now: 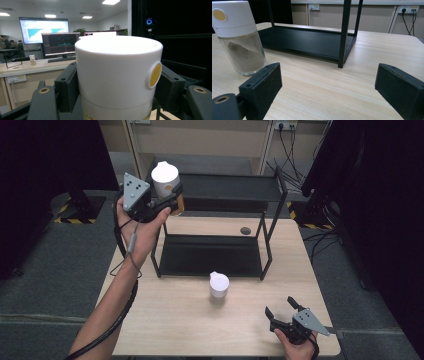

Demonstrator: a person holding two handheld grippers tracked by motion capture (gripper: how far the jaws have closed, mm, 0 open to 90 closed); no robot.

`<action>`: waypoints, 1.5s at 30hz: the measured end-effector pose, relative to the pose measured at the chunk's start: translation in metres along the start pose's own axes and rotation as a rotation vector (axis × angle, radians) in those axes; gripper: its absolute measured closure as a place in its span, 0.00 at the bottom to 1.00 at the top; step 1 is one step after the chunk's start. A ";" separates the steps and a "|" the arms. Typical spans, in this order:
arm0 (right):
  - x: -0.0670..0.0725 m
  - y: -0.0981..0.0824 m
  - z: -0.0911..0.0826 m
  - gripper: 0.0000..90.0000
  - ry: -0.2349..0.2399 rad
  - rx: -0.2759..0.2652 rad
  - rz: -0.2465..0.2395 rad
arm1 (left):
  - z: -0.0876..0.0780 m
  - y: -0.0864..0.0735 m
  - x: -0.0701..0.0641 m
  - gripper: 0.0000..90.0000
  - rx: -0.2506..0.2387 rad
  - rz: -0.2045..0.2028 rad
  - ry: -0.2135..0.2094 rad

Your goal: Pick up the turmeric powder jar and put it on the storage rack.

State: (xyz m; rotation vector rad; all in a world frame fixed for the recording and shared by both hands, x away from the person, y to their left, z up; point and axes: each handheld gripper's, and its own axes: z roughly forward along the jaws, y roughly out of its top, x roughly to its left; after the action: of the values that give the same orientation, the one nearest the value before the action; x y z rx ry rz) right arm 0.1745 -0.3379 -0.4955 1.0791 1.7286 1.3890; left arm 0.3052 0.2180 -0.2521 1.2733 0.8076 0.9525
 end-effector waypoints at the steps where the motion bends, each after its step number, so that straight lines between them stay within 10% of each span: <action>1: 0.000 0.000 0.000 0.08 0.000 0.000 0.000 | 0.001 0.000 0.000 0.34 -0.001 -0.003 0.003; 45: 0.000 0.000 0.000 0.08 0.008 0.001 -0.013 | 0.075 0.019 0.020 0.34 0.070 0.014 0.148</action>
State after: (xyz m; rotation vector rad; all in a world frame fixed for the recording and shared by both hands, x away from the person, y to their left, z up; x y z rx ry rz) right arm 0.1747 -0.3380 -0.4954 1.0617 1.7389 1.3864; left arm 0.3788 0.2065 -0.2224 1.2811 0.9548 1.0468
